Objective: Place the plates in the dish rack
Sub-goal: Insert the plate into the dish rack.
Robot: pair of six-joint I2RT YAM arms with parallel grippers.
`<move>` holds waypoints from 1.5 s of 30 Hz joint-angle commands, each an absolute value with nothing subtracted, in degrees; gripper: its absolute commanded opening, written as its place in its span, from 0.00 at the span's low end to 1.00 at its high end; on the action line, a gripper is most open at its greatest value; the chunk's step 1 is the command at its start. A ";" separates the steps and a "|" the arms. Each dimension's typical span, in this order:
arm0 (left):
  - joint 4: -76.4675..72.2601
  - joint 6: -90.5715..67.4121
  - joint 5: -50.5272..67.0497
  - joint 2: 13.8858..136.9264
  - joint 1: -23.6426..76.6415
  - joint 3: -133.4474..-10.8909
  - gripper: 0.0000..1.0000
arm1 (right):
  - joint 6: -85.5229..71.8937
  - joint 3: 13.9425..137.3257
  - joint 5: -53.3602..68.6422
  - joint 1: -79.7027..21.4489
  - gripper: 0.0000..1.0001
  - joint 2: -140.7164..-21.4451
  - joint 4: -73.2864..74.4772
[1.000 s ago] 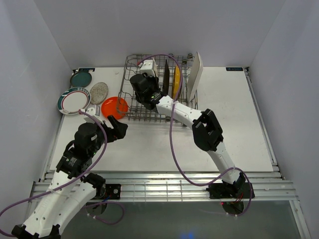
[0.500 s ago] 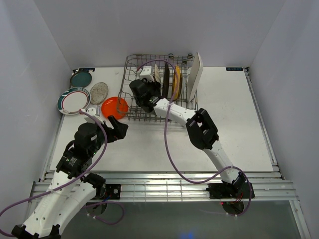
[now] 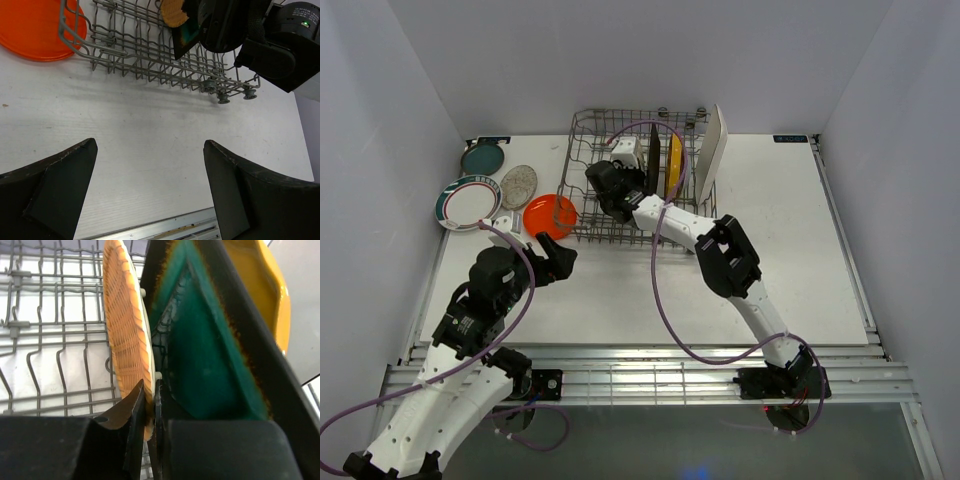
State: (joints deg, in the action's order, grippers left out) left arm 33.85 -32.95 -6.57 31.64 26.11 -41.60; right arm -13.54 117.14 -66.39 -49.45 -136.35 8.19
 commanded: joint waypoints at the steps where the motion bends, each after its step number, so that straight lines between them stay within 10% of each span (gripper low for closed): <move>1: 32.87 -32.26 -5.98 31.29 26.19 -41.04 0.98 | -23.99 115.58 -63.37 -47.99 0.08 -132.81 11.25; 6: 32.87 -32.17 -5.98 31.11 26.19 -41.05 0.98 | -23.99 115.49 -62.93 -47.90 0.13 -132.71 11.51; 14: 32.96 -32.08 -6.33 30.67 26.19 -41.04 0.98 | -24.34 115.31 -62.40 -47.90 0.48 -132.37 12.22; 45: 32.96 -31.90 -6.42 29.97 26.19 -41.22 0.98 | -26.63 117.25 -68.64 -51.77 0.47 -128.85 19.95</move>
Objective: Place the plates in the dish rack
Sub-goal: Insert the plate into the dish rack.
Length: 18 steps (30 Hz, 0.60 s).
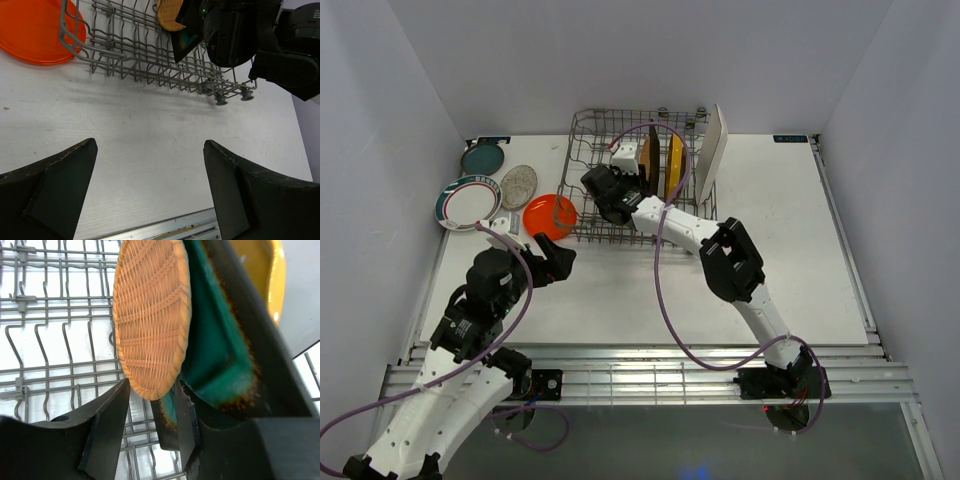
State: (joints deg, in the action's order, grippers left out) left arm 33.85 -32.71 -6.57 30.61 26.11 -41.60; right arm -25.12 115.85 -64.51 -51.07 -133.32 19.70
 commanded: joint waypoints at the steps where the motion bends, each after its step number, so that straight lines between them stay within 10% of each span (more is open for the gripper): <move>1: 32.96 -31.90 -6.33 29.88 26.19 -41.22 0.98 | -26.63 117.16 -68.56 -51.85 0.48 -128.85 20.04; 18: 32.96 -31.82 -6.42 30.32 26.19 -41.13 0.98 | -26.37 104.16 -66.71 -55.19 0.50 -119.01 15.12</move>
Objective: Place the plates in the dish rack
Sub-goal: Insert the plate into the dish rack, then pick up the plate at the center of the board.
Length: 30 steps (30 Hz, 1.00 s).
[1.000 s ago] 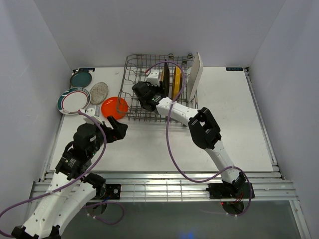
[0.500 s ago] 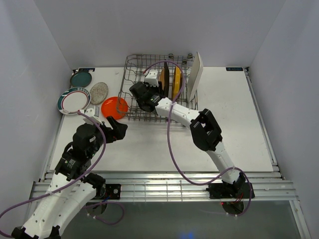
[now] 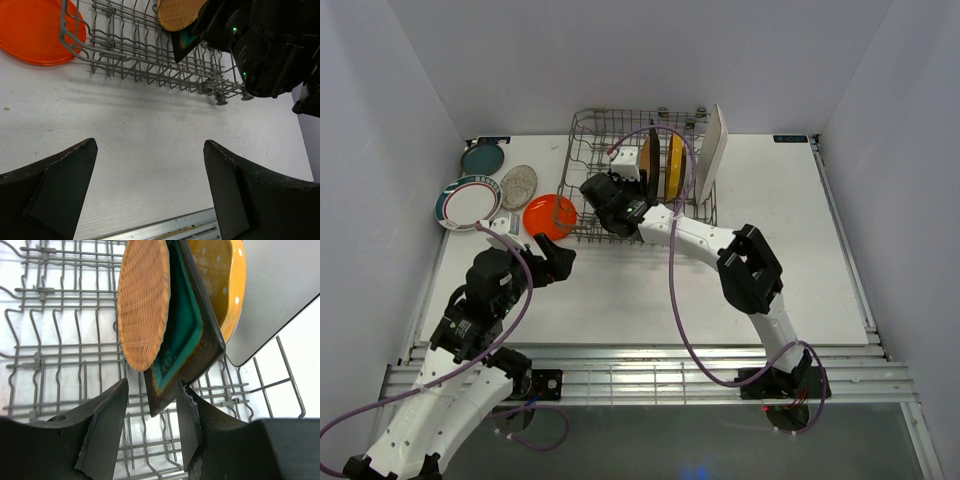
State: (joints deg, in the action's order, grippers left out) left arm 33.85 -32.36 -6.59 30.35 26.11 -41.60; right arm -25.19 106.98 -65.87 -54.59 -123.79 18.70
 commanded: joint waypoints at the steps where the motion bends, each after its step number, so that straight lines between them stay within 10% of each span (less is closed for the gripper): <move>1: 32.96 -31.82 -6.42 30.41 26.19 -41.13 0.98 | -26.37 102.93 -65.93 -55.28 0.50 -117.26 14.60; 30: 35.42 -39.81 -16.96 41.65 26.19 -47.80 0.98 | -17.49 52.05 -55.64 -57.22 0.55 -71.99 -10.10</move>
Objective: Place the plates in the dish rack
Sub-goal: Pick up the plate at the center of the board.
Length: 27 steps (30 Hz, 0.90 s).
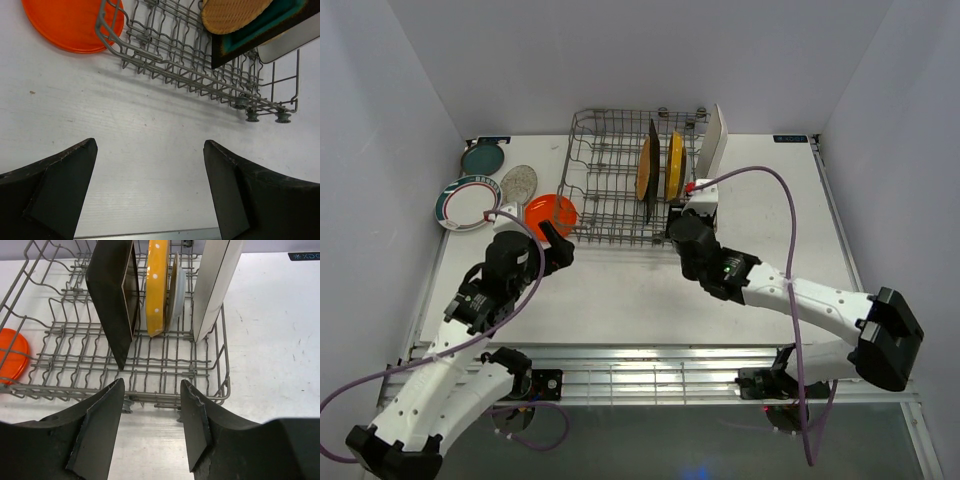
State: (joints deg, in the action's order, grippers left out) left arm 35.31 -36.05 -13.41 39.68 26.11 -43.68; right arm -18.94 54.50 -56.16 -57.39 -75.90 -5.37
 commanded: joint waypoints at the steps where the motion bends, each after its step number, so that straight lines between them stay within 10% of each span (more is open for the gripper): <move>1: 35.68 -40.68 -17.48 42.79 26.19 -48.60 0.98 | -16.79 51.42 -55.37 -57.13 0.55 -69.89 -10.28; 18: 30.77 -54.85 -32.42 52.92 23.66 -50.63 0.97 | -10.28 43.42 -48.18 -56.78 0.55 -51.60 -9.40; 27: 13.10 -46.85 -17.14 51.14 11.26 -39.99 0.98 | -12.30 39.38 -46.58 -56.78 0.56 -48.52 -7.91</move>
State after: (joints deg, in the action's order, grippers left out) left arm 20.75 -49.98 -22.55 49.08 13.67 -41.25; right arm -11.62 39.77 -47.33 -56.97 -49.95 -6.42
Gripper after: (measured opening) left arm 0.976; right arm 0.553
